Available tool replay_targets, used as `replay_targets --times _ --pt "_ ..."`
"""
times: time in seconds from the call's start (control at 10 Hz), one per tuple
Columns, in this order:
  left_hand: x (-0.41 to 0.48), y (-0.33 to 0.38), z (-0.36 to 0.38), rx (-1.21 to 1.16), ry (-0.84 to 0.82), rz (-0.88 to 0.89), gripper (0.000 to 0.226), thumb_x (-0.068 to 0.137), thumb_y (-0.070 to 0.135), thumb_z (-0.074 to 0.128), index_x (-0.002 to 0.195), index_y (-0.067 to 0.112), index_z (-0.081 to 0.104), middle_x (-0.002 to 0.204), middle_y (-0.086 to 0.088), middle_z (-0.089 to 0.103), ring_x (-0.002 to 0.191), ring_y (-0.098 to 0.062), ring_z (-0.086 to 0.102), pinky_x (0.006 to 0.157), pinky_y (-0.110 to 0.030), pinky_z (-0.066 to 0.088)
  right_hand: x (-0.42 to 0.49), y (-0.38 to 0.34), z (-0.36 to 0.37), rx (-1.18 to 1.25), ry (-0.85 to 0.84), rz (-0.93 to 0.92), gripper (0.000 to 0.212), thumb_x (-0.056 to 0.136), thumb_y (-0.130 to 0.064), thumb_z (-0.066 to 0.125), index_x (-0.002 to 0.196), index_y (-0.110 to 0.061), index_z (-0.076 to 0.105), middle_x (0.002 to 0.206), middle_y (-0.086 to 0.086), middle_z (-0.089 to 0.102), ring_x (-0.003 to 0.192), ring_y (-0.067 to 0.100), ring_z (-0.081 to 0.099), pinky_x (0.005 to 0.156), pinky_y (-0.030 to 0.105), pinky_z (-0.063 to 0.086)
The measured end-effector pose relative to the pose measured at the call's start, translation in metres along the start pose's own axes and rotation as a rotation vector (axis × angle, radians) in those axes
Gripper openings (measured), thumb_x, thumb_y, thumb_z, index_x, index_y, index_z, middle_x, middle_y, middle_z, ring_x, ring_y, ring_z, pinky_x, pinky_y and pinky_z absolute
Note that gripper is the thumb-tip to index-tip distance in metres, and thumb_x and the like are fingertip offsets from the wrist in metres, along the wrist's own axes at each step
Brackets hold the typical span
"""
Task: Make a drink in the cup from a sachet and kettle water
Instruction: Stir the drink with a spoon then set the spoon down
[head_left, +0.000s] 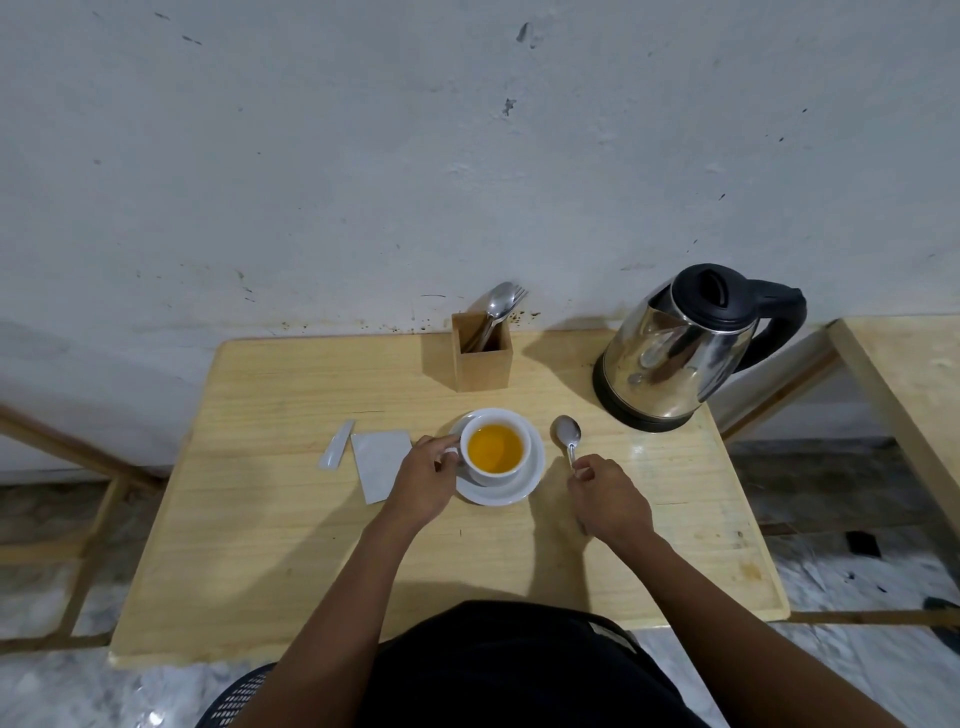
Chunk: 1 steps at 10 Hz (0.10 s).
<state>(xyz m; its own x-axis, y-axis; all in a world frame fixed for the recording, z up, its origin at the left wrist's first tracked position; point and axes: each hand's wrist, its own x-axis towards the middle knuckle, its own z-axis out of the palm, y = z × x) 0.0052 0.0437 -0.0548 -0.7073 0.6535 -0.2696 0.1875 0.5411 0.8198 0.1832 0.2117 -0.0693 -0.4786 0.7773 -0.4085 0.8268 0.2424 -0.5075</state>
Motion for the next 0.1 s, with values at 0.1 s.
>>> replay_targets --times 0.1 --pt "0.0062 0.0032 -0.0083 0.007 0.027 -0.015 0.031 0.097 0.019 0.045 0.125 0.021 0.059 0.112 0.0 0.053 0.096 -0.016 0.058 0.076 -0.019 0.043 0.0031 -0.0113 -0.0083 0.033 0.032 -0.101 0.026 0.094 -0.038 0.051 0.115 -0.026 0.06 0.112 -0.003 0.059 0.093 0.016 0.06 0.079 0.033 0.047"
